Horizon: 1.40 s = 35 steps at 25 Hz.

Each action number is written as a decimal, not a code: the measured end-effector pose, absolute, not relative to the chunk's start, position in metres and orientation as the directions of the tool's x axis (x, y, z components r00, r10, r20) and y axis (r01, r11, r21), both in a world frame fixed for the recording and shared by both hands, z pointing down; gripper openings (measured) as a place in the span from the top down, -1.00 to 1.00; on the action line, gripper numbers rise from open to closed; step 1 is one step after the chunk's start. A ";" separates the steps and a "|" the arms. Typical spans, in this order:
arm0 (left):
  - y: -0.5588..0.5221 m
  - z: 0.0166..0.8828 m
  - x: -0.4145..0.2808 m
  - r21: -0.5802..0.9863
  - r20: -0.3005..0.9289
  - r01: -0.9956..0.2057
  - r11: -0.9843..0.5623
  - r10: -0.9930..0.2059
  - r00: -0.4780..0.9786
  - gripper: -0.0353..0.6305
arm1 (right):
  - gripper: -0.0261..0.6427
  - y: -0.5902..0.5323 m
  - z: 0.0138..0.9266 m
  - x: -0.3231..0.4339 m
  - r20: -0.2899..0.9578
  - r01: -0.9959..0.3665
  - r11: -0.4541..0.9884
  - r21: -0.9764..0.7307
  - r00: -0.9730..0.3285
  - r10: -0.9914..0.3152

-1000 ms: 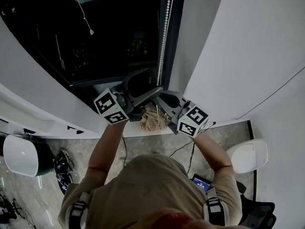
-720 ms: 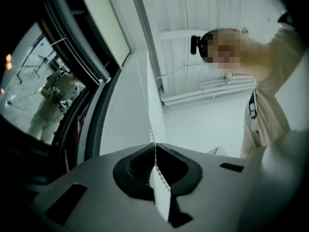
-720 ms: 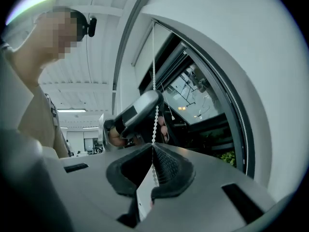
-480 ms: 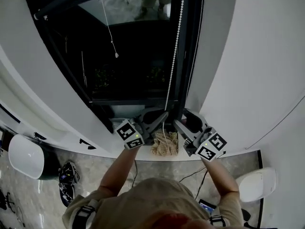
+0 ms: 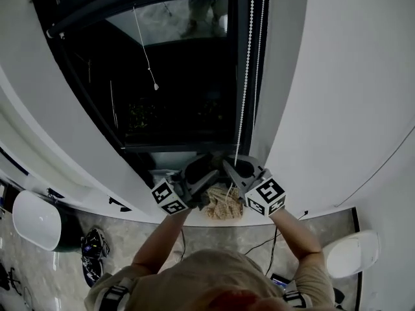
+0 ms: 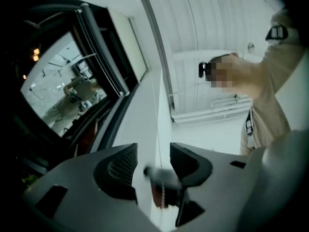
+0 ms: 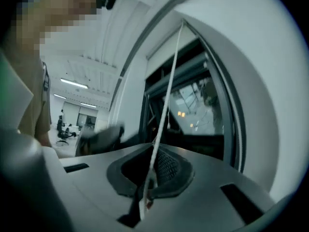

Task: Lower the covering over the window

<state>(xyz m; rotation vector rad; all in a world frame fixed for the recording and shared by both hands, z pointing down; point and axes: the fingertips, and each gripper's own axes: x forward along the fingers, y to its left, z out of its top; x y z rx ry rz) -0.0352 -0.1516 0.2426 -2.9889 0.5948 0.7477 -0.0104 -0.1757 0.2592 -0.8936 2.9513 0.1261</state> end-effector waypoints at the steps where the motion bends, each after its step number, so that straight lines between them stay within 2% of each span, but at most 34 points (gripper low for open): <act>1: -0.161 0.226 -0.042 0.067 -0.471 -0.397 -0.915 -0.380 0.796 0.29 | 0.91 -0.179 0.289 -0.013 -0.014 -0.538 0.843 0.008 -0.843 -0.538; 3: -0.175 0.199 -0.039 -0.038 -0.441 -0.456 -0.889 -0.394 0.806 0.30 | 0.91 -0.183 0.318 -0.012 0.010 -0.523 0.846 -0.101 -0.851 -0.525; 6: -0.188 0.166 -0.014 -0.107 -0.404 -0.416 -0.903 -0.343 0.848 0.26 | 0.91 -0.190 0.304 -0.004 -0.040 -0.556 0.827 -0.081 -0.827 -0.560; 9: -0.197 0.158 0.019 -0.093 -0.345 -0.356 -0.930 -0.305 0.888 0.12 | 0.91 -0.196 0.308 -0.005 -0.021 -0.588 0.809 -0.018 -0.809 -0.588; 13: -0.206 0.177 0.048 -0.066 -0.244 -0.333 -0.941 -0.308 0.920 0.10 | 0.91 -0.194 0.328 -0.005 0.011 -0.608 0.794 -0.008 -0.794 -0.608; 14: -0.204 0.181 0.052 -0.086 -0.229 -0.328 -0.941 -0.302 0.925 0.21 | 0.91 -0.194 0.331 -0.003 0.016 -0.612 0.791 -0.007 -0.791 -0.612; 15: -0.200 0.184 0.055 -0.100 -0.222 -0.318 -0.943 -0.290 0.931 0.45 | 0.91 -0.193 0.332 -0.002 0.021 -0.616 0.788 -0.003 -0.788 -0.616; 16: -0.197 0.186 0.057 -0.106 -0.218 -0.306 -0.946 -0.278 0.935 0.51 | 0.91 -0.193 0.334 0.000 0.026 -0.619 0.785 0.003 -0.785 -0.619; 17: -0.196 0.187 0.059 -0.106 -0.216 -0.297 -0.949 -0.269 0.939 0.73 | 0.91 -0.193 0.335 0.001 0.029 -0.621 0.784 0.008 -0.783 -0.621; 18: -0.195 0.189 0.060 -0.102 -0.215 -0.290 -0.952 -0.263 0.940 0.82 | 0.91 -0.193 0.336 0.002 0.031 -0.623 0.782 0.010 -0.782 -0.623; 23: -0.197 0.192 0.053 -0.064 -0.229 -0.279 -0.958 -0.258 0.939 0.84 | 0.91 -0.191 0.342 0.003 0.024 -0.615 0.789 0.012 -0.788 -0.615; 25: -0.197 0.194 0.048 -0.057 -0.237 -0.291 -0.955 -0.270 0.933 0.84 | 0.90 -0.186 0.336 0.008 -0.037 -0.598 0.802 0.005 -0.801 -0.597; 27: -0.197 0.196 0.039 -0.046 -0.257 -0.314 -0.948 -0.292 0.921 0.84 | 0.44 -0.181 0.310 0.024 -0.158 -0.593 0.805 -0.023 -0.793 -0.588; 28: -0.196 0.197 0.033 -0.035 -0.273 -0.324 -0.945 -0.303 0.913 0.84 | 0.39 -0.179 0.289 0.036 -0.224 -0.597 0.801 -0.041 -0.776 -0.589; 31: -0.187 0.200 0.016 -0.007 -0.310 -0.338 -0.941 -0.319 0.896 0.84 | 0.39 -0.171 0.217 0.055 -0.358 -0.595 0.802 -0.046 -0.740 -0.569; 35: -0.171 0.224 0.026 -0.026 -0.251 -0.338 -0.941 -0.321 0.913 0.84 | 0.41 -0.174 0.164 0.033 -0.345 -0.573 0.819 0.036 -0.776 -0.528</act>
